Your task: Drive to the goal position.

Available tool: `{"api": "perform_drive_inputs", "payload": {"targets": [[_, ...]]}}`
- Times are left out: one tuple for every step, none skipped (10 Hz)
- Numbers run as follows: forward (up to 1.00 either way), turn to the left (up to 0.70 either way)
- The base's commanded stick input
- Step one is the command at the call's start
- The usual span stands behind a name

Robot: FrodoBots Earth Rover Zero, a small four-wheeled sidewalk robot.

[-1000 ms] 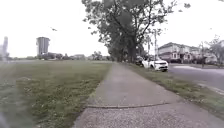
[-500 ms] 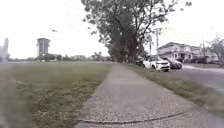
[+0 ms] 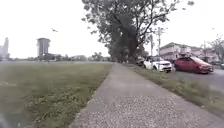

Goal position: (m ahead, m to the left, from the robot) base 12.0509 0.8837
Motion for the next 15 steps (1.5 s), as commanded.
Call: {"api": "perform_drive_inputs", "payload": {"targets": [[0.7, 0.0], [0.7, 0.04], [0.7, 0.32], [0.7, 0.03], [0.7, 0.0], [0.7, 0.0], [0.7, 0.0], [0.7, 0.0], [0.7, 0.0], [0.7, 0.0], [0.7, 0.0], [0.7, 0.0], [0.7, 0.0], [0.7, 0.0], [0.7, 0.0]]}}
